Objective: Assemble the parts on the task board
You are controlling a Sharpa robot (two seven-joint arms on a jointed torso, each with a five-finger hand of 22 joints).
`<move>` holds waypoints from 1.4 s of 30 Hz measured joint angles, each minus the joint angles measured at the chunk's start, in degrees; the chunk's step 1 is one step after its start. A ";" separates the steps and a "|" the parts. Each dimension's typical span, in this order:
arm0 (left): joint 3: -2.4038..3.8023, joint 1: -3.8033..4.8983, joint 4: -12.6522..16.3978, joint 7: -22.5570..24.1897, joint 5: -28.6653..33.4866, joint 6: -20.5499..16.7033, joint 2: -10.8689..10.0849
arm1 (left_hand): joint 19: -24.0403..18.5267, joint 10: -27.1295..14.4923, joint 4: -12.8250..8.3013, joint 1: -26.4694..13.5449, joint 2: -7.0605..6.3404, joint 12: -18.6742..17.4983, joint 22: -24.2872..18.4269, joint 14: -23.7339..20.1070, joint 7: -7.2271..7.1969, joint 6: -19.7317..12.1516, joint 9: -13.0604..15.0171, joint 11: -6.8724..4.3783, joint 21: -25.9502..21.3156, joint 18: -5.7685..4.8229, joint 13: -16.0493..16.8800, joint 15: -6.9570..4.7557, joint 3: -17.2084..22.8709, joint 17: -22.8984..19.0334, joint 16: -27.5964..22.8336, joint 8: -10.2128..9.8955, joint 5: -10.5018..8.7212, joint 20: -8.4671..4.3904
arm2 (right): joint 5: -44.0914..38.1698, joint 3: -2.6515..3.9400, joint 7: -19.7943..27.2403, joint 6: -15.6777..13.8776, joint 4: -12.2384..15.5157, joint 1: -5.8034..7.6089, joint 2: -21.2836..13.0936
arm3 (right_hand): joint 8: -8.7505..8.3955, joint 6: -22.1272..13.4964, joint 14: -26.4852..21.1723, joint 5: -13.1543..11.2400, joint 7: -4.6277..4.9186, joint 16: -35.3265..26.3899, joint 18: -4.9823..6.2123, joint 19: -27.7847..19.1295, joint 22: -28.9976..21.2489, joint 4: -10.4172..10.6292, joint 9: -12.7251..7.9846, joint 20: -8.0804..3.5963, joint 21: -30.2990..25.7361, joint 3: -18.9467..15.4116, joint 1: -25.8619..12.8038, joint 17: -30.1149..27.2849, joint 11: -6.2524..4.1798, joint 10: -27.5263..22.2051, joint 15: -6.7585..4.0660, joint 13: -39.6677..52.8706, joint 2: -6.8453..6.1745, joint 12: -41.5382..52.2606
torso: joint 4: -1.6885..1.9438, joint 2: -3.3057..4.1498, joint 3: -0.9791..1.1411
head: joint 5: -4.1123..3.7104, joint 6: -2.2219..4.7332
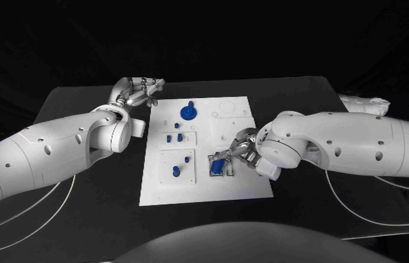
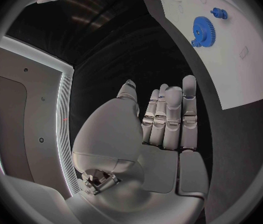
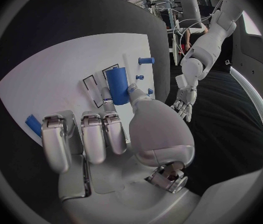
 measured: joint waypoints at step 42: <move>0.00 0.00 -0.06 -0.14 0.00 0.17 0.17 | 0.00 0.00 -0.16 0.23 0.23 0.00 0.01 0.00 -0.20 -0.20 -0.02 0.00 0.01 0.00 0.00 0.00 -0.16 -0.04 0.00 0.00 0.00 0.00 | -1.29 -0.03 0.39 0.24 0.11 -0.25 0.16 | 20.93 -10.24 0.02 -0.26 -1.70 0.00 0.00 0.20 -0.02 1.85 26.71 -1.04 0.00 -7.07 -0.90 -0.02 -1.66 -0.01 -0.83 -0.02 3.47 0.00 | -0.02 -0.01 0.02 | 0.02 0.01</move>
